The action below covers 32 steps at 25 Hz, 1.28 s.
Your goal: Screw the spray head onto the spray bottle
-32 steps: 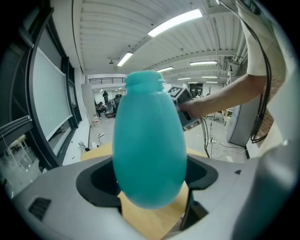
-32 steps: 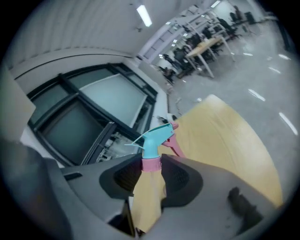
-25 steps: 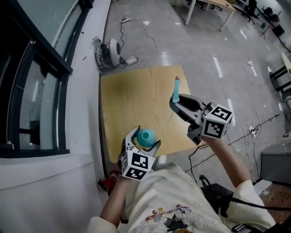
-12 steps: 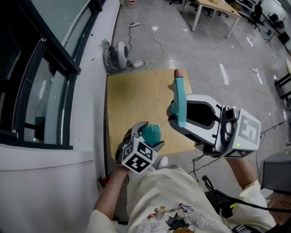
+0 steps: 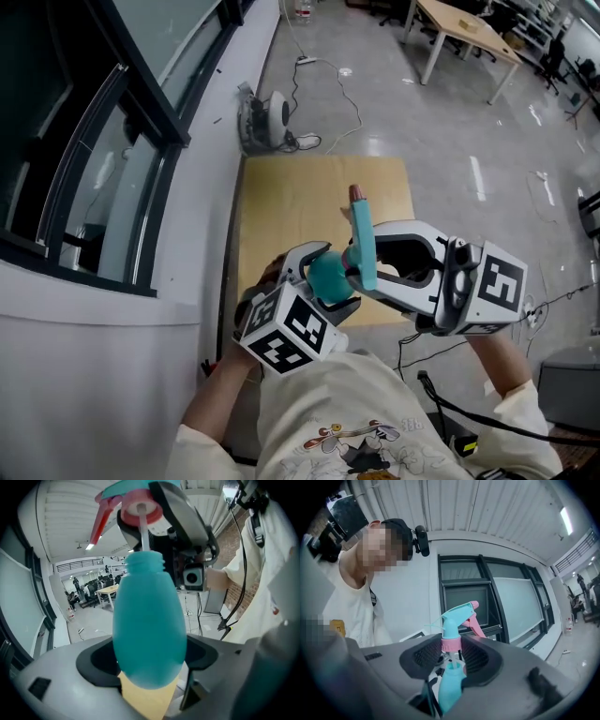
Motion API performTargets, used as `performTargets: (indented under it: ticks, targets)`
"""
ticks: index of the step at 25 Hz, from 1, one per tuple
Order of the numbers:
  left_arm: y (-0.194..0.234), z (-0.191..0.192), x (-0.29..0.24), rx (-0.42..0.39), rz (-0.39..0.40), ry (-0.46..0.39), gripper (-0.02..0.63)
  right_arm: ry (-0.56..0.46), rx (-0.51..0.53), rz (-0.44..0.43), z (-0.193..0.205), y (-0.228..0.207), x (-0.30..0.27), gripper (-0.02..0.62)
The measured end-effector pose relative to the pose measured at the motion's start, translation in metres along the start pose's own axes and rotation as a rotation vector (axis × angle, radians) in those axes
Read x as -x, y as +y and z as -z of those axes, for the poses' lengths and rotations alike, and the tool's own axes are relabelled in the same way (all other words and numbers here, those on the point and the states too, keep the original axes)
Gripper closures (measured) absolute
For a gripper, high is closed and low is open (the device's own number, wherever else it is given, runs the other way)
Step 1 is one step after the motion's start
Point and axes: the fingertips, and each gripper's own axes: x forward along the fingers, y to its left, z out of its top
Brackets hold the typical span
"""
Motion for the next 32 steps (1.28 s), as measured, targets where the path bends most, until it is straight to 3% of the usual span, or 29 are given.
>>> performTargets:
  ticks: [8, 16, 20, 24, 28, 32]
  targets:
    - [-0.015, -0.030, 0.034, -0.084, 0.110, 0.015, 0.196, -0.044, -0.007, -0.146, -0.010, 0.018, 0.003, 0.462]
    - [-0.065, -0.043, 0.051, -0.152, 0.422, -0.031, 0.198, -0.087, -0.041, -0.460, -0.004, 0.049, 0.037, 0.462]
    - [-0.078, -0.050, 0.059, -0.150, 0.512, -0.046, 0.199, -0.065, -0.061, -0.518, -0.022, 0.061, 0.020, 0.462]
    - [-0.066, -0.050, 0.051, -0.132, 0.410, -0.036, 0.199, -0.034, -0.026, -0.455, -0.022, 0.054, 0.019, 0.462]
    - [-0.044, -0.049, 0.033, -0.050, 0.212, -0.053, 0.199, -0.009, -0.005, -0.251, -0.012, 0.035, 0.018, 0.462]
    - [-0.023, -0.041, 0.019, 0.009, -0.008, -0.037, 0.199, 0.018, 0.080, -0.030, -0.001, 0.022, 0.015, 0.462]
